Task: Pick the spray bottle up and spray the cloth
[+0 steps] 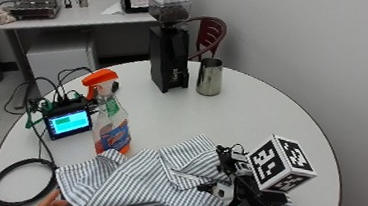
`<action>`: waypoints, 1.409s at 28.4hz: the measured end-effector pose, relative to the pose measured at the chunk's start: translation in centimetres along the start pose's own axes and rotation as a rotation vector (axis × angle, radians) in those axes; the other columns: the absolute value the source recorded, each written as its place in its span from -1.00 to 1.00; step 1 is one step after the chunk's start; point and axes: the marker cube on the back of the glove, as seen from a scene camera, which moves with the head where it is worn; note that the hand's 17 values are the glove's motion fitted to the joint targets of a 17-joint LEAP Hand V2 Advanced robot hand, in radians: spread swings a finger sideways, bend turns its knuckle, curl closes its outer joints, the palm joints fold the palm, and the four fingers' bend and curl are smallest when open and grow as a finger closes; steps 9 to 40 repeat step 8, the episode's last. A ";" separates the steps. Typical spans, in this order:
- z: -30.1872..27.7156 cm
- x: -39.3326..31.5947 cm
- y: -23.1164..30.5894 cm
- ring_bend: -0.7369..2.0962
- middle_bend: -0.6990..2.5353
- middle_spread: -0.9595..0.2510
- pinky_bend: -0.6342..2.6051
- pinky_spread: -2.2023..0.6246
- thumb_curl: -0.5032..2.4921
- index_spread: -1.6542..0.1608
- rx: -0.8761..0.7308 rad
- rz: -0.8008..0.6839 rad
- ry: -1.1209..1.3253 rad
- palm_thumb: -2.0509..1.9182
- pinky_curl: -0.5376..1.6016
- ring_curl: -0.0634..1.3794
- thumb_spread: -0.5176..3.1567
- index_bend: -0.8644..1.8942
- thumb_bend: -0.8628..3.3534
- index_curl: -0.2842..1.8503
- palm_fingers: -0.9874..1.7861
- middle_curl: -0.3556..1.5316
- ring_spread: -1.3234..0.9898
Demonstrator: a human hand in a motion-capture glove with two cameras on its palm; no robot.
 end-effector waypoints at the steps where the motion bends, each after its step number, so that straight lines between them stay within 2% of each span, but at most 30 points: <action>1: 0.0 0.2 0.2 -0.22 -0.28 0.47 -0.41 0.75 -0.43 0.43 0.007 -0.003 0.016 0.38 -0.18 -0.43 -0.21 -0.28 -0.60 -0.55 0.03 -0.18 0.19; 8: -0.7 1.1 1.5 -0.24 -0.28 0.47 -0.44 0.76 -0.43 0.43 0.090 -0.004 0.080 0.38 -0.19 -0.44 -0.21 -0.28 -0.60 -0.53 0.03 -0.19 0.20; 40: -0.7 1.1 1.5 -0.24 -0.28 0.47 -0.44 0.76 -0.43 0.43 0.090 -0.004 0.080 0.38 -0.19 -0.44 -0.21 -0.28 -0.60 -0.53 0.03 -0.19 0.20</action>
